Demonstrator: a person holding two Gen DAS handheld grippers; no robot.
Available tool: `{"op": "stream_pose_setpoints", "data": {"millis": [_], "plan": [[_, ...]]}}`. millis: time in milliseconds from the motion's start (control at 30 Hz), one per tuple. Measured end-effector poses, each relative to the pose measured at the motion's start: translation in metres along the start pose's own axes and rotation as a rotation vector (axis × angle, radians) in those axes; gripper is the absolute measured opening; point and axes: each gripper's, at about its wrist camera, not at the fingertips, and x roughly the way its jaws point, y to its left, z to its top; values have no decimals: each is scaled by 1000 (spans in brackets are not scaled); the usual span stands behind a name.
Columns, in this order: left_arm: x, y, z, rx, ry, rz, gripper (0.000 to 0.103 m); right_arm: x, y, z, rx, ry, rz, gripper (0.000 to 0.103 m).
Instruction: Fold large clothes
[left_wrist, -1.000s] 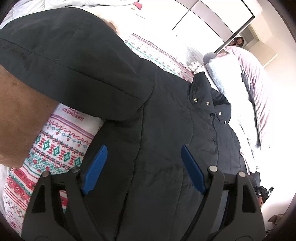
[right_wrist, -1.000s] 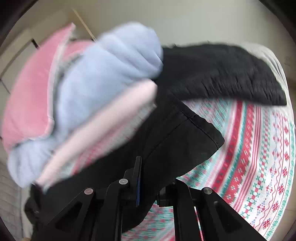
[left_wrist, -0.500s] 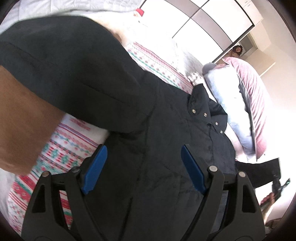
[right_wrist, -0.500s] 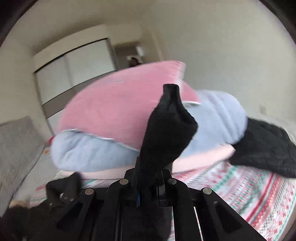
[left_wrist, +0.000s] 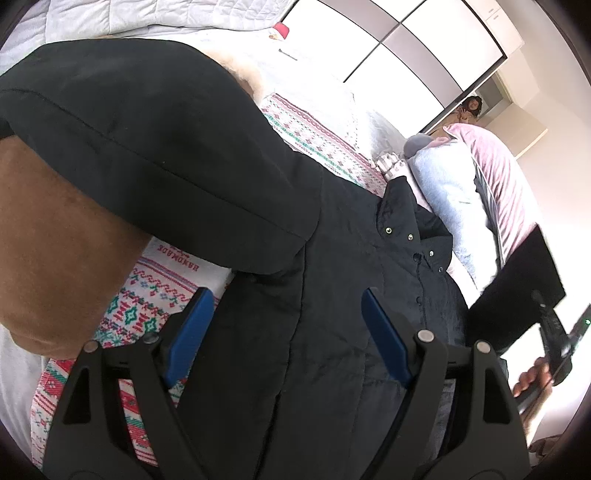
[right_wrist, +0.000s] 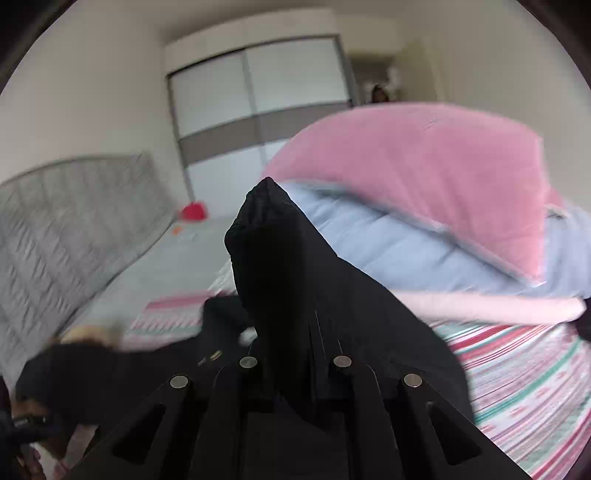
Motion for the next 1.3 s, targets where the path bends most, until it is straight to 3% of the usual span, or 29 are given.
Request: {"op": "stream_pose_setpoints", "data": {"millis": [167,267,433,600,700,767,867,933,1000,1133,1267,1300], "plan": [[3,-3,0,11,7,-2,82,64,72,-49,-137,162,-12,9],[2,-5,0,17,6,-10,82,87,88,-76,-183,221,-35,9],[3,-4,1,18,10,-15,82,108,91,-108,-257,313,-47,10],[5,-5,1,22,12,-6,82,110,78,-136,-341,431,21,16],[6,-7,0,27,11,-8,82,102,76,-148,-367,491,127,30],[7,-9,-1,33,9,-6,82,86,74,-147,-330,515,304,35],[8,-10,-1,45,10,-3,82,63,70,-132,-271,475,464,37],[9,-10,-2,46,10,4,82,56,61,-120,-236,421,448,40],[10,-10,-2,41,13,2,82,64,43,-111,-175,405,368,40],[11,-10,-2,49,13,4,82,104,19,-127,-68,525,281,40],[13,-11,-3,48,18,3,82,122,39,-154,-138,573,249,42],[13,-12,-3,48,19,4,82,123,48,-160,-166,566,230,47]]}}
